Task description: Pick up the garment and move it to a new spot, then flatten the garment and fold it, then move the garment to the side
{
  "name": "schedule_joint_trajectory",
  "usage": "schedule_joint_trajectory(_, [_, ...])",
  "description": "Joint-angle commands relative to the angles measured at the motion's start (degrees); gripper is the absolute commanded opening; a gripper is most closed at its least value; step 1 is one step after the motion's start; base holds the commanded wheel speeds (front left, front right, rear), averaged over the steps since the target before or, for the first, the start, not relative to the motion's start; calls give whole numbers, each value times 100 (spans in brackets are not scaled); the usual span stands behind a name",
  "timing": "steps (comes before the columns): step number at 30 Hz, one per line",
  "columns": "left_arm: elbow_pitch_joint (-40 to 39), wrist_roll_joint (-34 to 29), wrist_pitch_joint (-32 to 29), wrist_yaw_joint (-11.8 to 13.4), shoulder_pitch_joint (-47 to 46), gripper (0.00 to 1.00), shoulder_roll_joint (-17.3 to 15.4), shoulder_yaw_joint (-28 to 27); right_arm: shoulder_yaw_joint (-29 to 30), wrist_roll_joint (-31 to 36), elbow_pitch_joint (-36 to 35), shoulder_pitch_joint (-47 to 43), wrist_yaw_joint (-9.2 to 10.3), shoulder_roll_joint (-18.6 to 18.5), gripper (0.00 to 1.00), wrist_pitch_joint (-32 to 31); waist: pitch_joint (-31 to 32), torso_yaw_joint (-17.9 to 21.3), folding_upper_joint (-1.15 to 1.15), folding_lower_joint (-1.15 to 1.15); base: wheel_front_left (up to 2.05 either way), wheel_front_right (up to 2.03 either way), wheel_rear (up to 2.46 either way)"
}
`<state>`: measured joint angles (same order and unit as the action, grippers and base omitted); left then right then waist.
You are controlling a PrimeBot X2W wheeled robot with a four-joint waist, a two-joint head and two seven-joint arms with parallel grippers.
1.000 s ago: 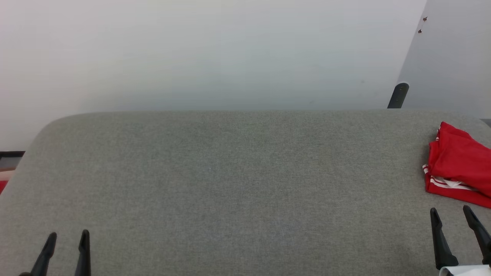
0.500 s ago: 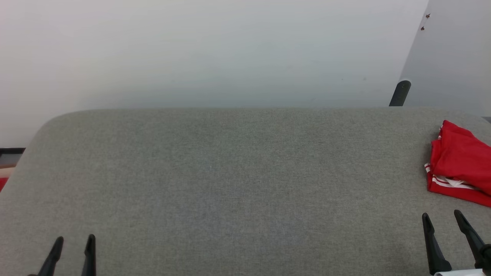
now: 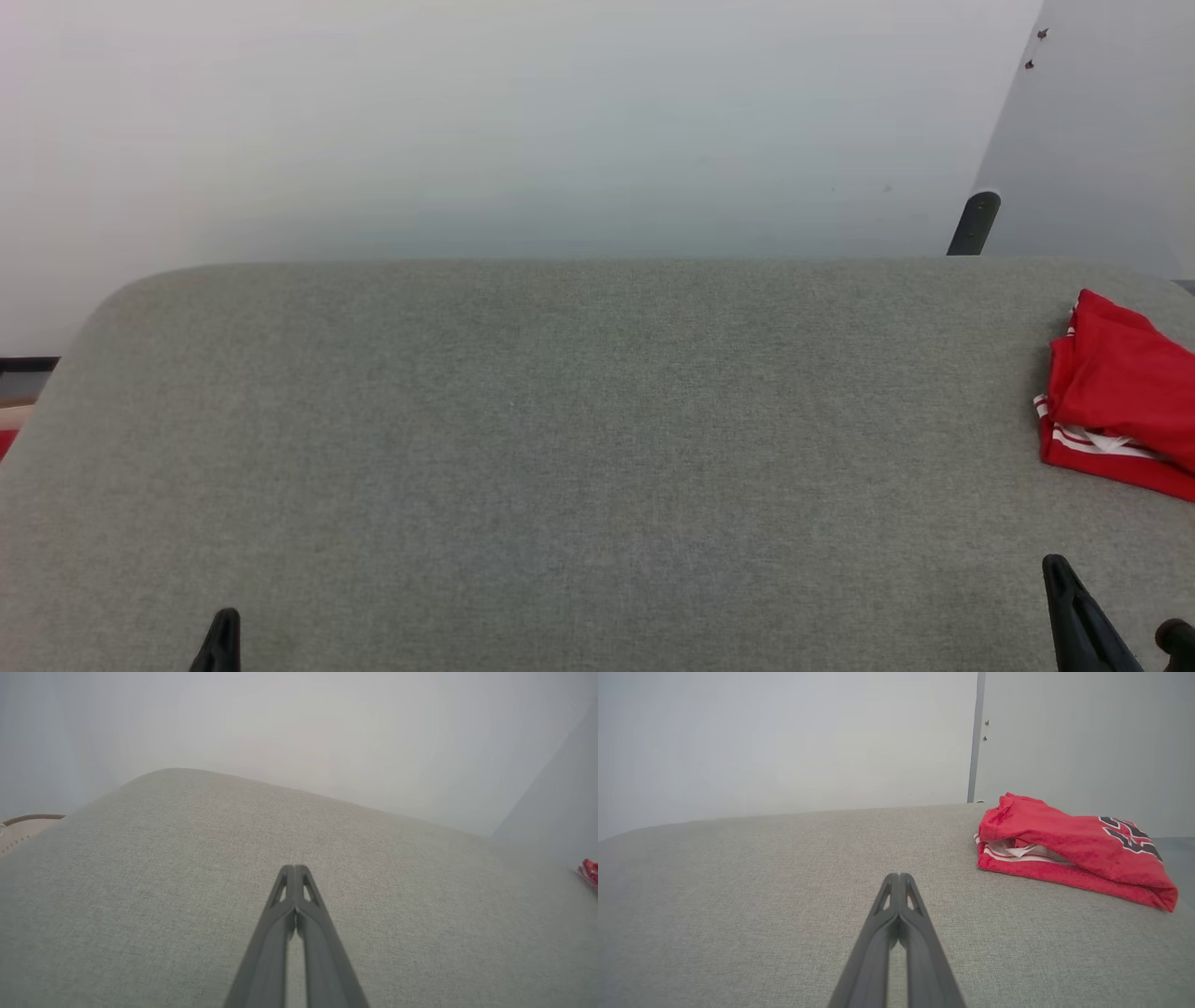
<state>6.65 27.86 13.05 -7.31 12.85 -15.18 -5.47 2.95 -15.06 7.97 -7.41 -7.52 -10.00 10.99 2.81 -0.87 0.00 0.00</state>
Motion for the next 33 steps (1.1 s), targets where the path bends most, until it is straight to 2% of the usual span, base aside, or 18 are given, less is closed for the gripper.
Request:
schedule_joint_trajectory(1, [-50,269,-59,-2,-176,0,-25,-42,41,-327,-55,187,0,-2,0,-57,-5,1,0,0,0,0,0])
schedule_joint_trajectory(17, [117,1595,-467,-6,-559,0,240,-61,109,-1921,76,449,1,150,0,-416,-45,13,0,0,0,0,0])
schedule_joint_trajectory(33, [254,2706,-808,-10,-881,0,464,-75,167,-3247,191,675,2,277,0,-723,-85,24,0,0,0,0,0])
